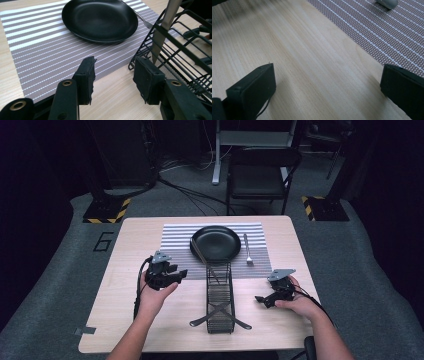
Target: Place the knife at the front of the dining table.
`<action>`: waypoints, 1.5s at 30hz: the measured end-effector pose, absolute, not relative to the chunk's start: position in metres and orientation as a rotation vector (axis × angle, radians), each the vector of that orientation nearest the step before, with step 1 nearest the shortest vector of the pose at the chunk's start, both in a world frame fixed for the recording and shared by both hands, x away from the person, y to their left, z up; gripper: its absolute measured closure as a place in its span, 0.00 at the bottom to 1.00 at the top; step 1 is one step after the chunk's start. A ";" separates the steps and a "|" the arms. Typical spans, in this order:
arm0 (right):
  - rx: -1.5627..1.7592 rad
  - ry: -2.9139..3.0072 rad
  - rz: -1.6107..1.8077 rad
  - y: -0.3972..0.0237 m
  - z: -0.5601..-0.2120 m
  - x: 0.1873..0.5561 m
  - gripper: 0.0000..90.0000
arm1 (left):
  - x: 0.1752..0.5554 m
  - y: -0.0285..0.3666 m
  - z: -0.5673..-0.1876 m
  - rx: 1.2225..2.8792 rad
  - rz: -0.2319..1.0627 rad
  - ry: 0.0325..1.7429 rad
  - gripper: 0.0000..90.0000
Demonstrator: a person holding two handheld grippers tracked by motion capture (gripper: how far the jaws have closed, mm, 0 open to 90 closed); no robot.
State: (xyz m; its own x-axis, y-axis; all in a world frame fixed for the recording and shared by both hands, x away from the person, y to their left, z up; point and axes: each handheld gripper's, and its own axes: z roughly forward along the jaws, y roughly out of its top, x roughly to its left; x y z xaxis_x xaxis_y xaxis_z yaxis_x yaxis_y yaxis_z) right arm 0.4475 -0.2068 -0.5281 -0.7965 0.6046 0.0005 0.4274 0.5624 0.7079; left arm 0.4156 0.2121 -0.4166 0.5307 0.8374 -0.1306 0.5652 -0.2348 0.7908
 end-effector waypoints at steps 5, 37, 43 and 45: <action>0.860 2.555 1.060 -0.207 -0.528 0.447 0.00 | 0.416 0.209 -0.410 1.927 0.410 1.126 0.57; 0.860 2.555 1.060 -0.207 -0.528 0.448 0.00 | 0.432 0.158 -0.398 1.905 0.321 1.020 0.71; 0.861 2.555 1.060 -0.207 -0.528 0.447 0.00 | 0.436 0.153 -0.400 1.901 0.315 1.010 0.76; 0.860 2.555 1.060 -0.207 -0.528 0.447 0.00 | 0.436 0.150 -0.401 1.903 0.320 1.010 0.78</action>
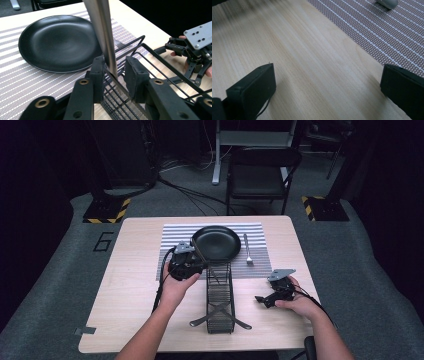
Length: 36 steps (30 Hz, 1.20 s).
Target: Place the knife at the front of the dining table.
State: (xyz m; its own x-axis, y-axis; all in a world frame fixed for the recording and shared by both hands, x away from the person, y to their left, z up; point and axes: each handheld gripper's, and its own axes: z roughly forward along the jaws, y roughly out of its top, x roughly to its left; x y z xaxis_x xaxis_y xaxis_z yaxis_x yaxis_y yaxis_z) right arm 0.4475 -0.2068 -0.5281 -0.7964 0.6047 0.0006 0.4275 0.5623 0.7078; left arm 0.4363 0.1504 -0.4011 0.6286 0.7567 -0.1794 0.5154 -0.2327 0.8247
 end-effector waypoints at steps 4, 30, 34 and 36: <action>0.860 2.555 1.060 -0.207 -0.528 0.447 0.00 | 0.437 0.150 -0.403 1.893 0.340 1.011 0.82; 0.860 2.555 1.060 -0.207 -0.528 0.448 0.00 | 0.432 0.139 -0.403 1.884 0.365 0.963 0.89; 0.860 2.555 1.060 -0.207 -0.528 0.448 0.00 | 0.430 0.133 -0.402 1.886 0.363 0.933 0.90; 0.860 2.555 1.060 -0.207 -0.528 0.448 0.00 | 0.429 0.129 -0.401 1.903 0.379 0.914 0.90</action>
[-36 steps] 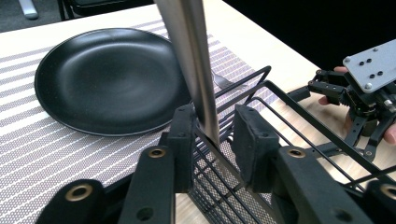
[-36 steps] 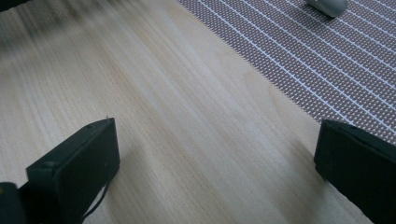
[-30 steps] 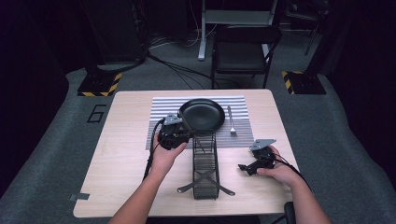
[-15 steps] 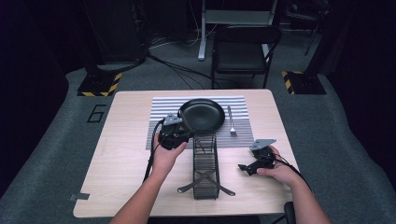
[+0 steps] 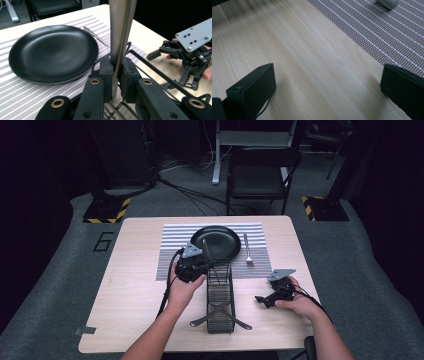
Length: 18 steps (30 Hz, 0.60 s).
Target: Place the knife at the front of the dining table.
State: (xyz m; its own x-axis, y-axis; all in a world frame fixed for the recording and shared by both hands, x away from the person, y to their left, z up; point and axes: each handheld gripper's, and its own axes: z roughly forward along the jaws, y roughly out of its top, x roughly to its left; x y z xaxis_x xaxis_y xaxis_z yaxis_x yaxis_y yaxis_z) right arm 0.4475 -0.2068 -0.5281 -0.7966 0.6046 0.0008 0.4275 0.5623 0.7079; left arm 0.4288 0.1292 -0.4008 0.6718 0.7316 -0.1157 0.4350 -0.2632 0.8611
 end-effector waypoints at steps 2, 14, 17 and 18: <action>0.860 2.555 1.060 -0.207 -0.528 0.448 0.00 | 0.429 0.126 -0.400 1.914 0.386 0.900 0.90; 0.860 2.555 1.060 -0.207 -0.528 0.448 0.00 | 0.431 0.114 -0.392 1.975 0.402 0.859 0.91; 0.860 2.555 1.060 -0.207 -0.528 0.448 0.00 | 0.430 0.114 -0.386 1.965 0.394 0.852 0.91; 0.860 2.556 1.060 -0.207 -0.528 0.448 0.00 | 0.429 0.115 -0.384 1.962 0.392 0.848 0.91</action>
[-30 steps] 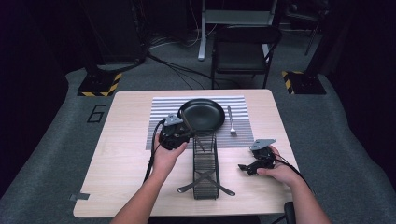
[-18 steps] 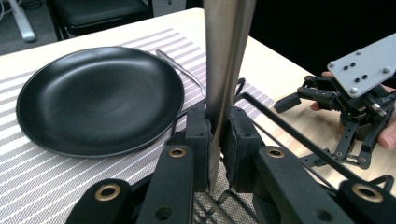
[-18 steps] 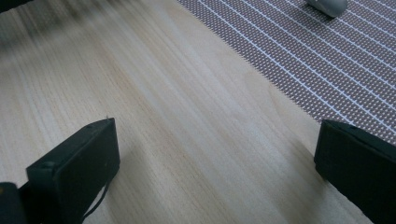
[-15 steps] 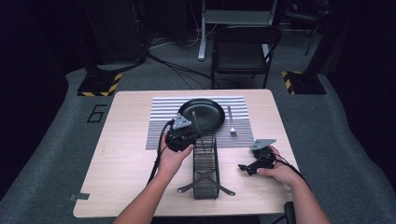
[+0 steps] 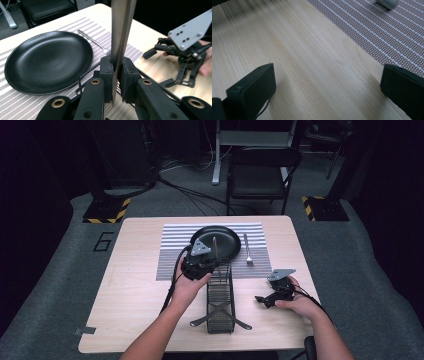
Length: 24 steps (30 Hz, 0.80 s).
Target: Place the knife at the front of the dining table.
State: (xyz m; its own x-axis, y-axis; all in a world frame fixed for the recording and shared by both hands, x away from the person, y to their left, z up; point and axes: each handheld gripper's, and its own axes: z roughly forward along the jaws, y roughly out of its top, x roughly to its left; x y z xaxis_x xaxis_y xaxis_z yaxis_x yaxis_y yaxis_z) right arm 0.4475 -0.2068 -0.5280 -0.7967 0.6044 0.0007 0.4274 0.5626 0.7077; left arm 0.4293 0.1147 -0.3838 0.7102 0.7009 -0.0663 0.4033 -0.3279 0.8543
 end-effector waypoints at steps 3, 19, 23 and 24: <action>0.861 2.555 1.060 -0.207 -0.528 0.448 0.00 | 0.427 0.116 -0.376 1.956 0.404 0.843 0.91; 0.862 2.554 1.062 -0.207 -0.528 0.447 0.00 | 0.417 0.123 -0.334 1.972 0.426 0.813 0.91; 0.861 2.554 1.061 -0.207 -0.528 0.448 0.00 | 0.412 0.128 -0.322 1.949 0.449 0.800 0.91; 0.861 2.554 1.061 -0.207 -0.528 0.448 0.00 | 0.411 0.129 -0.319 1.948 0.455 0.799 0.91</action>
